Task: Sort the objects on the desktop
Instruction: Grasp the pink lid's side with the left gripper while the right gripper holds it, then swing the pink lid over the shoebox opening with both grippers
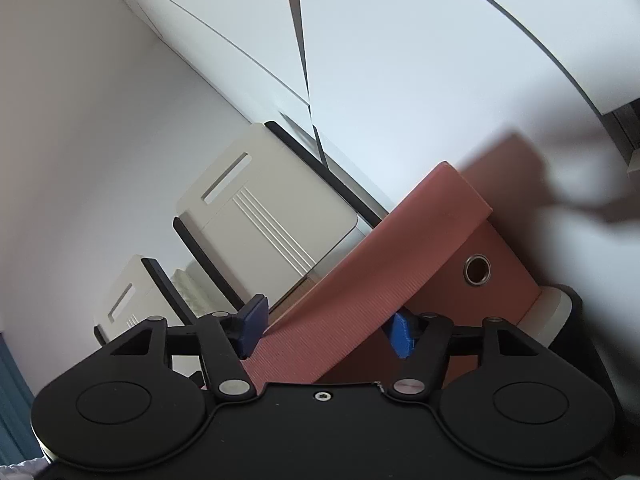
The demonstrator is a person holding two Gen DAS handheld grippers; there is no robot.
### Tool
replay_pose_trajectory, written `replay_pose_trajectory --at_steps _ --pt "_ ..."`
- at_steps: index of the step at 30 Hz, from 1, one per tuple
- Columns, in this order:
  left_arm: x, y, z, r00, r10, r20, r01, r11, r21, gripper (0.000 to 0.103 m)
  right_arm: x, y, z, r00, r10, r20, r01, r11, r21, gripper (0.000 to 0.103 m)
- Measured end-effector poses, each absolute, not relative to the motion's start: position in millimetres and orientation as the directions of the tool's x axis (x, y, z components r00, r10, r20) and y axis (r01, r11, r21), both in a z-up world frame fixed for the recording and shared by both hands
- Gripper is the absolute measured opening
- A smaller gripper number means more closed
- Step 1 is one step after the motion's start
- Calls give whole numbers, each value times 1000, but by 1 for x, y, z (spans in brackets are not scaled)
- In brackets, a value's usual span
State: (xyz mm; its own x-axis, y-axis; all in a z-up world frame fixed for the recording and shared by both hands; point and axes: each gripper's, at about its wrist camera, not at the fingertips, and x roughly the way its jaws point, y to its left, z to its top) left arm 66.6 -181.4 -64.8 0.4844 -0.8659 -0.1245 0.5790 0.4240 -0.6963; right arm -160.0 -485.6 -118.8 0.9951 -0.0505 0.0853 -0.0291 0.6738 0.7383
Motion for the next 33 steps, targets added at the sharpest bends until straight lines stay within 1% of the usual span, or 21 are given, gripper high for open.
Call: replay_pose_trajectory --at_steps 5,6,8,9,11,15,17,19,21,23,27,29,32,33 --pt "69 -186 -61 499 -856 -134 577 444 -685 70 -166 -450 -124 994 33 100 -97 656 749 65" --pt "70 -186 -61 499 -856 -136 577 445 -685 70 -167 -444 -125 994 47 96 -104 641 761 63" --pt "73 -188 -60 500 -854 -143 569 449 -689 70 -168 -432 -128 994 73 77 -106 611 784 56" --pt "75 -189 -58 499 -854 -146 570 451 -687 70 -167 -425 -129 995 83 52 -92 603 792 50" --pt "77 -189 -58 494 -856 -151 571 451 -686 70 -165 -411 -131 994 110 11 -74 592 802 44" --pt "82 -189 -56 484 -860 -159 574 450 -684 70 -157 -397 -128 985 163 64 -147 568 810 44" --pt "85 -189 -55 479 -862 -163 575 449 -683 70 -151 -395 -123 984 165 73 -155 568 808 46" --pt "88 -190 -55 474 -864 -168 577 449 -683 71 -147 -398 -120 988 141 67 -135 553 822 52" --pt "90 -190 -54 469 -866 -172 578 449 -682 71 -144 -405 -122 991 110 71 -117 510 852 64" --pt "93 -190 -53 464 -868 -176 579 448 -681 71 -144 -417 -126 996 63 64 -86 449 889 68" --pt "99 -190 -54 445 -876 -185 583 441 -683 72 -144 -440 -138 999 -11 53 -45 348 936 68" --pt "102 -191 -56 430 -881 -200 589 441 -677 74 -142 -449 -139 999 -43 28 -12 340 940 68" --pt "105 -192 -60 408 -884 -230 591 447 -672 79 -144 -460 -135 993 -116 -5 47 362 931 64" --pt "106 -192 -61 401 -882 -246 586 453 -672 82 -144 -463 -135 991 -132 -12 60 365 929 60"
